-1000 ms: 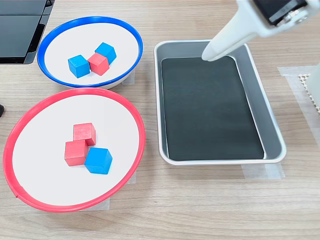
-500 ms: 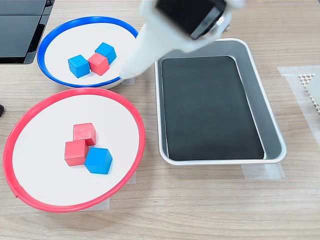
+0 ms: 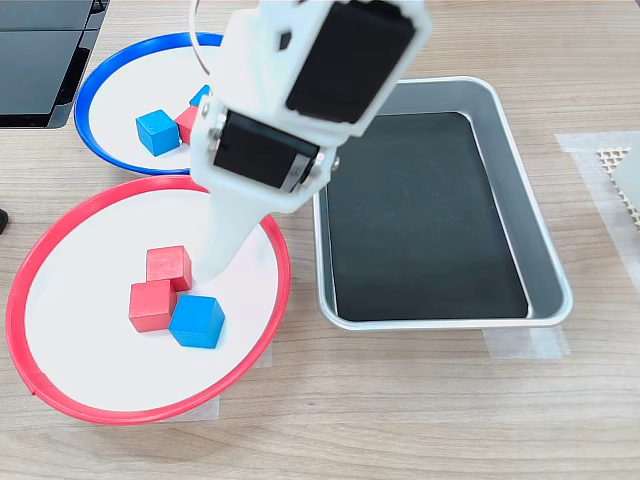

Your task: Relocate any misplaced blocks to their matching dishes.

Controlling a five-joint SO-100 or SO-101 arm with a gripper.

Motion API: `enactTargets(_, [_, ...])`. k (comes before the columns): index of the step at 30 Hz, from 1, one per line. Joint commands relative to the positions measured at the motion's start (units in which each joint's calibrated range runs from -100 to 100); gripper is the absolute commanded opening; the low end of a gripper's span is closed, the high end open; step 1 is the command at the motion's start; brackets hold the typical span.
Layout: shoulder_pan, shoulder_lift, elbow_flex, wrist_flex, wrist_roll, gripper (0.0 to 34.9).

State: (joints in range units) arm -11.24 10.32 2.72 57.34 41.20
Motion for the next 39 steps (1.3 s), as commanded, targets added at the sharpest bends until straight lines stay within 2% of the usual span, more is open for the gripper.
enactTargets(1, [-0.01,2.52,-5.59,2.13,-0.39,18.2])
enactTargets(4, [-0.1,6.7,-9.05,2.63,-0.68,19.7])
enactTargets(14, [-1.33,18.04,-21.61,4.03,-1.71,19.8])
enactTargets(20, [-2.36,19.66,-22.52,4.36,-1.51,20.2])
enactTargets(35, [-3.77,25.04,-26.35,5.52,-1.71,18.2])
enactTargets(39, [-3.96,27.34,-28.99,5.52,-1.37,16.2])
